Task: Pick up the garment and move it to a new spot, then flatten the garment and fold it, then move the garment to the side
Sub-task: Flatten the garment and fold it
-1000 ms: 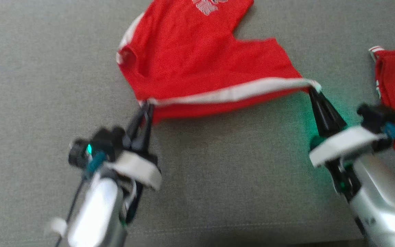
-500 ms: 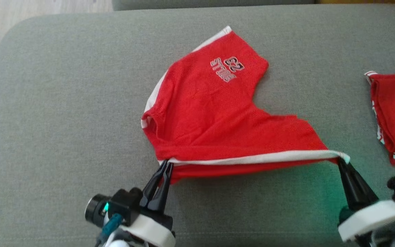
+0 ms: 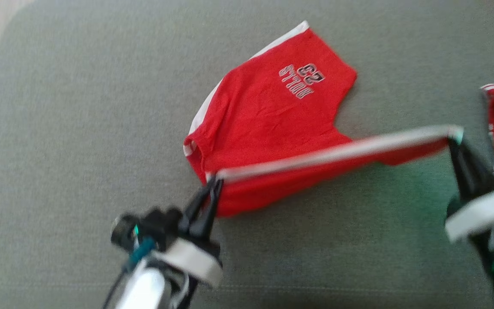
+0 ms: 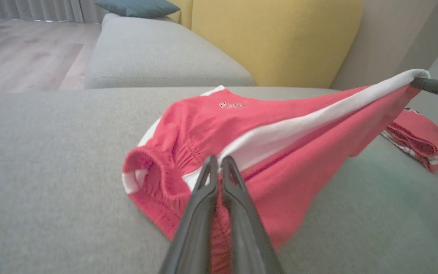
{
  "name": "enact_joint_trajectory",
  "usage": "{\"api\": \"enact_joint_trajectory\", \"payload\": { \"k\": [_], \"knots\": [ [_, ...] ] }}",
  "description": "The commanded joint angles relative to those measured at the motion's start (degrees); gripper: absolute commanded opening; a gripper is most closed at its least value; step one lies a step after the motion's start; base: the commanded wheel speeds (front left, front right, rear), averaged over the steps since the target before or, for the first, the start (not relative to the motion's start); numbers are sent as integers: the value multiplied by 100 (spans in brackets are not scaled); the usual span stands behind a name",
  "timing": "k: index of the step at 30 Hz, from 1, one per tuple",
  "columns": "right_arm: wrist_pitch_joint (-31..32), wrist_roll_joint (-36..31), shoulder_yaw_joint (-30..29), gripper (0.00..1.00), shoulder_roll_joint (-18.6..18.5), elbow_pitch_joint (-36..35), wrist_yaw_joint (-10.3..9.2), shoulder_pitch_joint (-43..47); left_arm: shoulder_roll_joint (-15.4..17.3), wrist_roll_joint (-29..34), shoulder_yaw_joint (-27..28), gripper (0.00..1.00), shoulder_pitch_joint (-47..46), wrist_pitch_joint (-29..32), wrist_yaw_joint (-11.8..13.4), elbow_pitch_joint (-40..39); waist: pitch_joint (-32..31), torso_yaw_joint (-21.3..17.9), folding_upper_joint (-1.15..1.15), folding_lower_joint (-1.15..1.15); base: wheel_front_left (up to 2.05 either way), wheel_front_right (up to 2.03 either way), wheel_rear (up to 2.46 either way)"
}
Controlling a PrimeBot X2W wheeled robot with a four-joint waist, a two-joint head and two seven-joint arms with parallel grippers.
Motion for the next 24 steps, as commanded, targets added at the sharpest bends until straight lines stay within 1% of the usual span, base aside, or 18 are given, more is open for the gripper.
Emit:
{"api": "enact_joint_trajectory", "payload": {
  "k": [1, 7, 12, 18, 19, 24],
  "knots": [
    [51, 71, 159, 0, -260, -46, 37, -609, 10, -96, 245, 0, -469, -23, 8, -121, 327, 204, 0, 0, 0, 0, 0],
    [257, 260, 506, 0, -664, 814, 37, -2158, 8, -442, 131, 0, -1352, -53, 84, 156, 919, 621, 0, 0, 0, 0, 0],
    [401, 398, 1038, 0, -998, 1735, 37, -3348, 8, -900, -119, 0, -2014, -84, 232, 536, 1252, 951, 0, 0, 0, 0, 0],
    [277, 593, 1797, 0, -1163, 2814, 37, -4388, 8, -1333, -492, 0, -2665, -106, 392, 1045, 1464, 1215, 0, 0, 0, 0, 0],
    [277, 593, 1797, 0, -1163, 2814, 37, -4388, 8, -1333, -492, 0, -2665, -106, 392, 1045, 1464, 1215, 0, 0, 0, 0, 0],
    [-16, 743, 2275, 0, -1171, 3605, 37, -5007, 8, -1637, -795, 0, -3053, -113, 528, 1400, 1573, 1322, 0, 0, 0, 0, 0]
  ]
}}
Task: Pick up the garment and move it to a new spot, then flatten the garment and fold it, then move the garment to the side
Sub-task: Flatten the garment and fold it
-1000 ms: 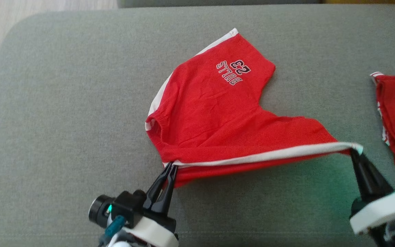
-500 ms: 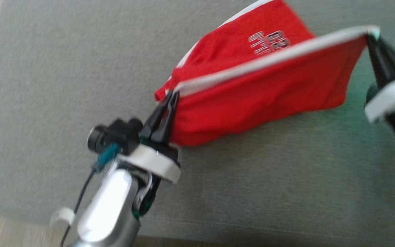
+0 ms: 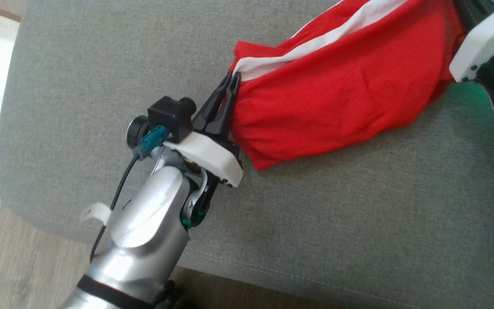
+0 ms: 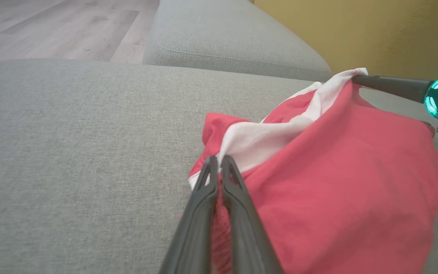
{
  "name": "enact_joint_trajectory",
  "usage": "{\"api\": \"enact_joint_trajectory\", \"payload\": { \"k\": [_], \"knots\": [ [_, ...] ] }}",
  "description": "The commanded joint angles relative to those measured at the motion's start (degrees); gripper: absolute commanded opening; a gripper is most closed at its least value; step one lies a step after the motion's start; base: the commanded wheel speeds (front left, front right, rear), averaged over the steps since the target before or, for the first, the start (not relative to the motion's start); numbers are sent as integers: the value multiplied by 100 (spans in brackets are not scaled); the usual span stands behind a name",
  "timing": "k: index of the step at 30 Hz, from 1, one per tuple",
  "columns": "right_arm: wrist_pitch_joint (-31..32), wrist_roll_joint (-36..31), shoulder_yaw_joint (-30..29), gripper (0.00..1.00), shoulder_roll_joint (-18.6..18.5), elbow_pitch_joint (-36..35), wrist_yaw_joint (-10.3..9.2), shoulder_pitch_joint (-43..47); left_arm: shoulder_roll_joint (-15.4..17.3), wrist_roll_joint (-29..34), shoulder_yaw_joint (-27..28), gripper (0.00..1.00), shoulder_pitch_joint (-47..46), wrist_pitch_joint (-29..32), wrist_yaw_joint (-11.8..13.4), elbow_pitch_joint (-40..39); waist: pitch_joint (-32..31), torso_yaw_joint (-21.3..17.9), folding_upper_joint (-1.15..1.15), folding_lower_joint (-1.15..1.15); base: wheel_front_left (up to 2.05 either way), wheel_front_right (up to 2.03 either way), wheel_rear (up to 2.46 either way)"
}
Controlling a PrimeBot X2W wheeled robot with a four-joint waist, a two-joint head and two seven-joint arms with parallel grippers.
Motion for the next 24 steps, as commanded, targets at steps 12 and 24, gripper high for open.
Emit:
{"api": "enact_joint_trajectory", "payload": {
  "k": [12, 24],
  "knots": [
    [-1115, 353, 818, 100, -8, 821, 37, -479, 94, -294, 96, 100, -219, -69, 281, 46, -113, -61, 0, 0, 0, 0, 0],
    [-2706, -95, 55, 100, 188, 490, 37, 550, 287, 539, 1199, 100, 776, -70, 658, -1103, -736, -621, 0, 0, 0, 0, 0]
  ]
}}
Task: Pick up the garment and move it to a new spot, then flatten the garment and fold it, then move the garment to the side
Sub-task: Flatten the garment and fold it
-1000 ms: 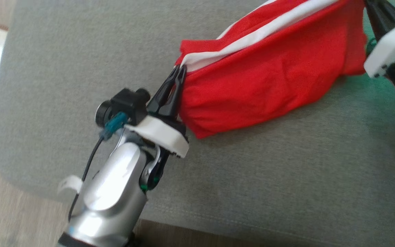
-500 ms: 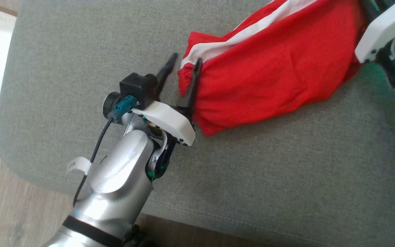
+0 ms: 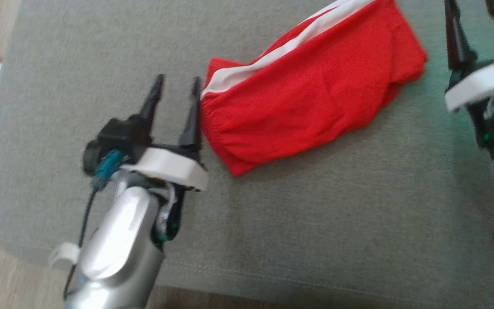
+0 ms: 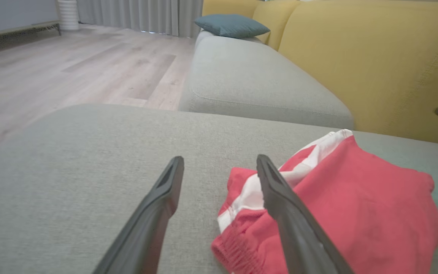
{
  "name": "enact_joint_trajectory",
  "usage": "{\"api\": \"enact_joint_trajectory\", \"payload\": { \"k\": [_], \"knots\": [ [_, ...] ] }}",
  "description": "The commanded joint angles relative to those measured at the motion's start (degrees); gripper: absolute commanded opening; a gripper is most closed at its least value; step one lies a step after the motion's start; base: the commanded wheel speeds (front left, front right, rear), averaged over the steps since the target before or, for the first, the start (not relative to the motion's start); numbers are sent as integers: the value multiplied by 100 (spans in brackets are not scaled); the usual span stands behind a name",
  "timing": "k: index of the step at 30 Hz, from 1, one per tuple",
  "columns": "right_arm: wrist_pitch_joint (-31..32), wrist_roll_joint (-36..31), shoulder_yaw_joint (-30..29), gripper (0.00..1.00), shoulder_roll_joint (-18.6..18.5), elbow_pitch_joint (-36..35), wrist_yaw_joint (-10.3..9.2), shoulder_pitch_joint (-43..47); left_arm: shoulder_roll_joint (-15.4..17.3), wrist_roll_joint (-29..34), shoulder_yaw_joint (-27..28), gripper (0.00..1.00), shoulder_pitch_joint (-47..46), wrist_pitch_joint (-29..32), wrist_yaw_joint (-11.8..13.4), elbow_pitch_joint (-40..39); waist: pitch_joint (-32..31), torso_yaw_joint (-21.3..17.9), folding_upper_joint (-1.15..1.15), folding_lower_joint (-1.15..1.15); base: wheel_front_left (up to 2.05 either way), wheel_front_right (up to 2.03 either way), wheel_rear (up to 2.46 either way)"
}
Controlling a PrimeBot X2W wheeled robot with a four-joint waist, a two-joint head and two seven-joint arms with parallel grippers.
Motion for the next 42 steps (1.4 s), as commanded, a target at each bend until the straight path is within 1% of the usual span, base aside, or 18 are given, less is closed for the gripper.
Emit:
{"api": "enact_joint_trajectory", "payload": {
  "k": [1, 4, 6, 13, 14, 15, 16, 20, 24, 31, 42],
  "knots": [
    [-117, -210, -172, 100, 99, -370, 37, 321, 209, 160, 340, 100, 55, -34, 69, -352, -239, -227, 0, 0, 0, 0, 0],
    [-162, -476, -588, 100, 261, -742, 37, 812, 300, 335, 529, 100, 232, -34, 117, -546, -411, -375, 0, 0, 0, 0, 0],
    [-156, -656, -862, 100, 395, -1038, 37, 1173, 350, 389, 635, 100, 324, -34, 104, -636, -507, -472, 0, 0, 0, 0, 0],
    [288, -1301, -1595, 100, 917, -2359, 37, 2467, 544, 585, 792, 100, 624, -35, 63, -702, -788, -780, 0, 0, 0, 0, 0],
    [288, -1301, -1595, 100, 917, -2359, 37, 2467, 544, 585, 792, 100, 624, -35, 63, -702, -788, -780, 0, 0, 0, 0, 0],
    [452, -1461, -1747, 100, 1067, -2768, 37, 2821, 584, 614, 791, 100, 706, -35, 42, -684, -852, -846, 0, 0, 0, 0, 0],
    [452, -1461, -1747, 100, 1067, -2768, 37, 2821, 584, 614, 791, 100, 706, -35, 42, -684, -852, -846, 0, 0, 0, 0, 0],
    [782, -1665, -1966, 100, 1350, -3484, 37, 3444, 638, 666, 774, 100, 871, -35, 46, -645, -966, -957, 0, 0, 0, 0, 0],
    [1080, -1809, -2121, 100, 1553, -4034, 37, 3931, 677, 670, 756, 100, 1006, -35, 39, -608, -1031, -1017, 0, 0, 0, 0, 0],
    [1380, -1887, -2257, 100, 1717, -4528, 37, 4318, 711, 648, 760, 100, 1116, -35, 67, -577, -1058, -1061, 0, 0, 0, 0, 0],
    [1552, -1881, -2320, 100, 1726, -4697, 37, 4374, 689, 620, 766, 100, 1094, -35, 103, -569, -1062, -1028, 0, 0, 0, 0, 0]
  ]
}}
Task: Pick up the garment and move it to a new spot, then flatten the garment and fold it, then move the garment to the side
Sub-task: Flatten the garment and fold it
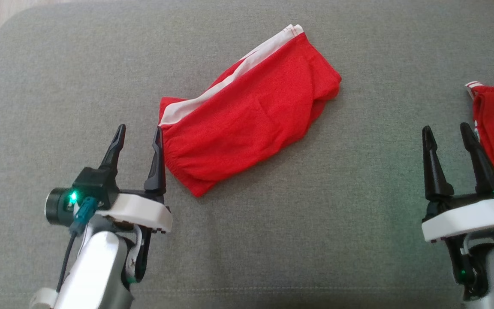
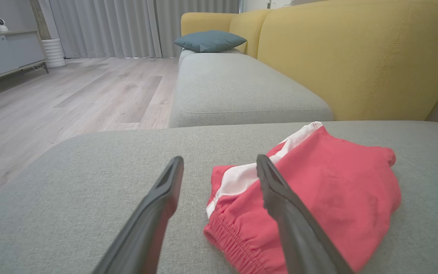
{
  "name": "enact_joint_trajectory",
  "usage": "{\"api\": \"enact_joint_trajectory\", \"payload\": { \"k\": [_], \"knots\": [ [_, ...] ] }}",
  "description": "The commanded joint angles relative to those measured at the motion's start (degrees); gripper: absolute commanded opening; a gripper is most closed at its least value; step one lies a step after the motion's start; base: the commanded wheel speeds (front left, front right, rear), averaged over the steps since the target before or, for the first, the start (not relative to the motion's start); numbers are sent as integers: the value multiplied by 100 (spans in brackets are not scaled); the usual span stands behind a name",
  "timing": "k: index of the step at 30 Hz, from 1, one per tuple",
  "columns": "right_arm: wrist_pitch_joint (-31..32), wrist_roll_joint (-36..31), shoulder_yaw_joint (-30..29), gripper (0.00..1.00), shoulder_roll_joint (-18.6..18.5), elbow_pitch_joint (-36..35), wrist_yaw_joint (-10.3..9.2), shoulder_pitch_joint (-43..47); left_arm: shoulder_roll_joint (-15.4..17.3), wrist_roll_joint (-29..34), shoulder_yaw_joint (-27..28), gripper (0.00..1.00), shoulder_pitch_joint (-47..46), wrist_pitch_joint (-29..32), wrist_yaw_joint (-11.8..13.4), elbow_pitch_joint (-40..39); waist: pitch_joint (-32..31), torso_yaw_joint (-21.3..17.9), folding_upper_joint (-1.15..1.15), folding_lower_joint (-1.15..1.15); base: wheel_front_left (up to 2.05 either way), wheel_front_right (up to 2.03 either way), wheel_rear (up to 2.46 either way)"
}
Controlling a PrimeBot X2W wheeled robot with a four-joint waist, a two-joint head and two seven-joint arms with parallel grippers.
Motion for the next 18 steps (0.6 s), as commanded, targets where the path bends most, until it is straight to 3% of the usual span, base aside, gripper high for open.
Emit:
{"api": "enact_joint_trajectory", "payload": {
  "k": [1, 18],
  "knots": [
    [23, -33, 101, 100, -29, -240, 37, -13, 112, -25, 219, 100, -108, -34, 26, -183, 9, 10, 0, 0, 0, 0, 0],
    [506, 1, 182, 100, -430, -126, 37, -898, -107, 195, 120, 100, -658, -34, -41, -515, 822, 560, 0, 0, 0, 0, 0]
  ]
}}
